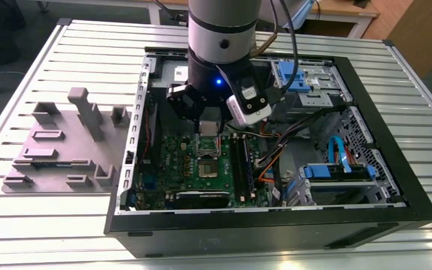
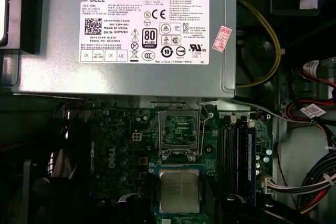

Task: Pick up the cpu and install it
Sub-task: 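Pick up the cpu and move it towards the insertion slot, then place the cpu into insertion slot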

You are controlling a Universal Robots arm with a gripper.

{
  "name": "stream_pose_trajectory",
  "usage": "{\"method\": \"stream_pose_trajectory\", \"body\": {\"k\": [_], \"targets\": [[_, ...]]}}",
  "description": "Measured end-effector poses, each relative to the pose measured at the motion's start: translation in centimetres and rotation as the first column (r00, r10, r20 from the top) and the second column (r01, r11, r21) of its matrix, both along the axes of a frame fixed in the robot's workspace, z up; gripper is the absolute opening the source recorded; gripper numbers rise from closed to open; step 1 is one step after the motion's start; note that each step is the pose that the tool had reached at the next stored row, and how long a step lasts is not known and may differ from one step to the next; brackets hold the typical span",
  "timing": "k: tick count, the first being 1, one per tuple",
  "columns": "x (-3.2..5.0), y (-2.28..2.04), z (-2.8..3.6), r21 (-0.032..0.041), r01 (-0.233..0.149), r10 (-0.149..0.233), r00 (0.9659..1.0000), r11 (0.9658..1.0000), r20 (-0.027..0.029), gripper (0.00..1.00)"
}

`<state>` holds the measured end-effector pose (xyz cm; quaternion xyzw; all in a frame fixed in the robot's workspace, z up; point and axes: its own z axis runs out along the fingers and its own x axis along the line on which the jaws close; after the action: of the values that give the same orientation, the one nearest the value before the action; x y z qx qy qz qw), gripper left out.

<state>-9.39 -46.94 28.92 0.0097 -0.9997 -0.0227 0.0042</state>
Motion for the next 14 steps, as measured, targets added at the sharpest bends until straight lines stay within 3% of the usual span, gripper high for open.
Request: {"method": "stream_pose_trajectory", "body": {"k": [5,7,14], "targets": [[0.0,-0.02,-0.18,-0.0004,0.0,0.0,1.0,1.0,-0.0002,0.47],[0.0,-0.02,-1.29,-0.0001,0.0,0.0,1.0,1.0,0.0,0.47],[0.0,-0.02,-1.31,-0.0001,0.0,0.0,1.0,1.0,0.0,0.47]]}}
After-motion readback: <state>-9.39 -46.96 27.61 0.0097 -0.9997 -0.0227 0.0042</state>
